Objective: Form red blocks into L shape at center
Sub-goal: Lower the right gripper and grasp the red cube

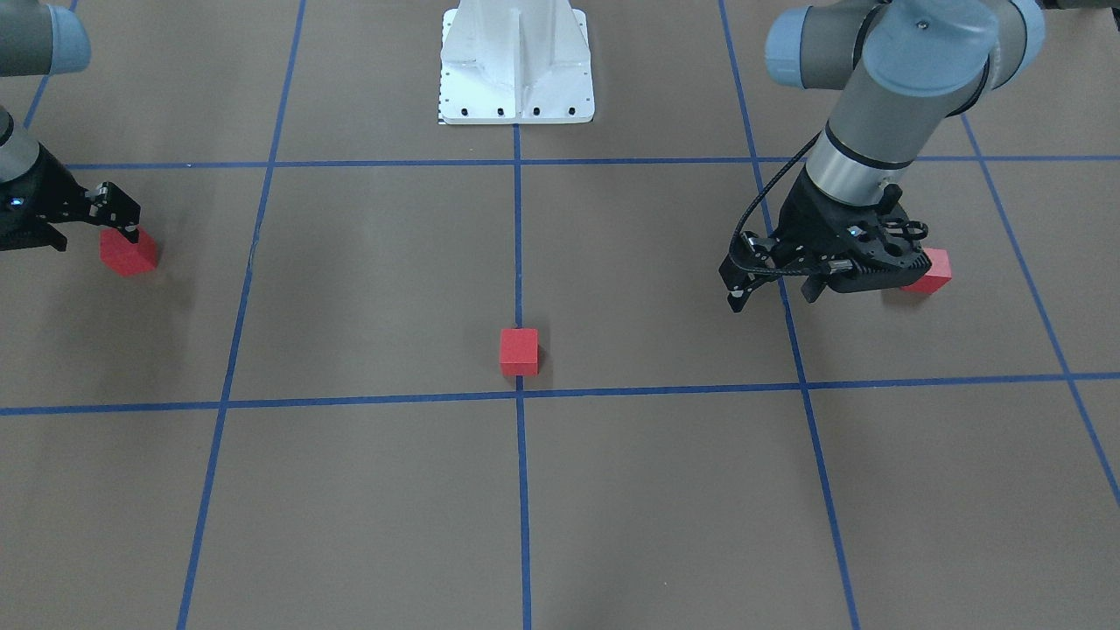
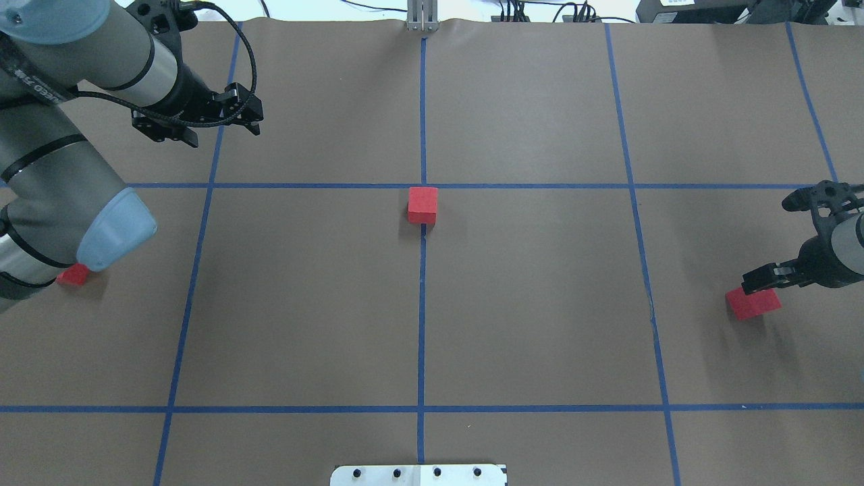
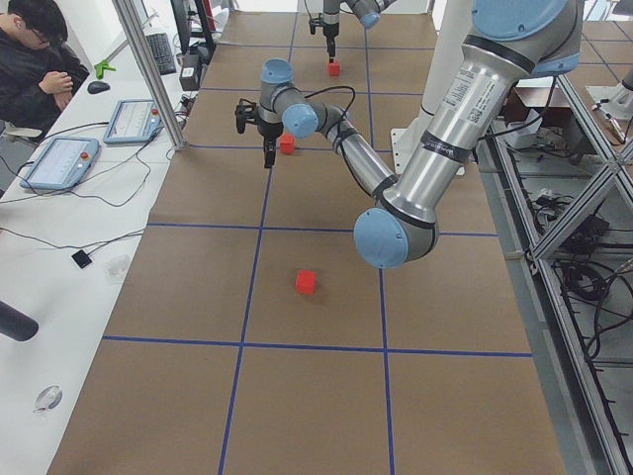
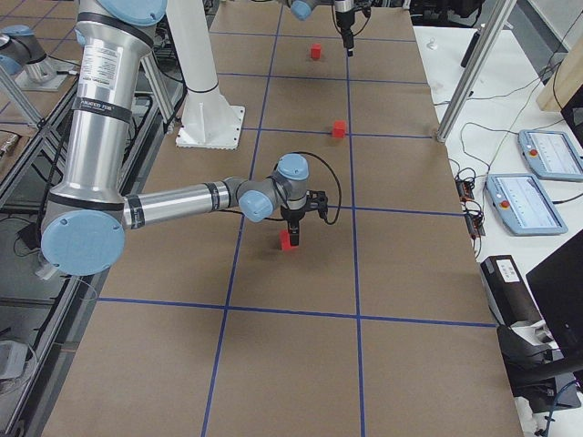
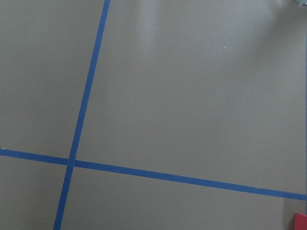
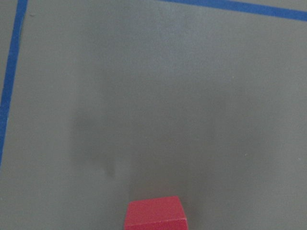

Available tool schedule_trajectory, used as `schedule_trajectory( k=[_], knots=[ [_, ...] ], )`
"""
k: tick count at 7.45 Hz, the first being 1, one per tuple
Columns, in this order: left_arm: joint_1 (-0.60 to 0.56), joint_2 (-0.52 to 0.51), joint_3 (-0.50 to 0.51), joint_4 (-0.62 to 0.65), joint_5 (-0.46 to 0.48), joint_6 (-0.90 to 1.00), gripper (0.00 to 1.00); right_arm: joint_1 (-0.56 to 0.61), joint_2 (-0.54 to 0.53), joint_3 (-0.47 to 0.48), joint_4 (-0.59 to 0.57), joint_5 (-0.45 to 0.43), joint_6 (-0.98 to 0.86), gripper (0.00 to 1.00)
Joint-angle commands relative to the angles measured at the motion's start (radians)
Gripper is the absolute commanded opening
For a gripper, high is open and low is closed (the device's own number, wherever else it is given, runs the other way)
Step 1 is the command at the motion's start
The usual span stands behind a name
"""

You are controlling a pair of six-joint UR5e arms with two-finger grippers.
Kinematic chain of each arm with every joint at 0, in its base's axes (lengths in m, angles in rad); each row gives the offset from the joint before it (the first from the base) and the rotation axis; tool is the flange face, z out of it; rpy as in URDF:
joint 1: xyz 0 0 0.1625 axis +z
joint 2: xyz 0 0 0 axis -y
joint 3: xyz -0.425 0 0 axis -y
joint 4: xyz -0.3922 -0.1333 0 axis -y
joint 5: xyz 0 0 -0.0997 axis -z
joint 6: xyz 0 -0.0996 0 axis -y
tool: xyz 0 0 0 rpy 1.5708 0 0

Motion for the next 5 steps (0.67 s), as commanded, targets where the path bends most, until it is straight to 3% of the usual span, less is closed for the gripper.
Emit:
schedule_trajectory(
  k=[1,5],
  knots=[
    [0.004,0.0,0.006,-0.001,0.0,-0.001,1.0,-0.033,-0.009,-0.009,-0.001,0.004,0.004,0.99],
    [0.007,0.0,0.009,-0.007,-0.002,-0.007,1.0,-0.092,0.001,-0.068,0.002,-0.002,-0.007,0.99]
  ],
)
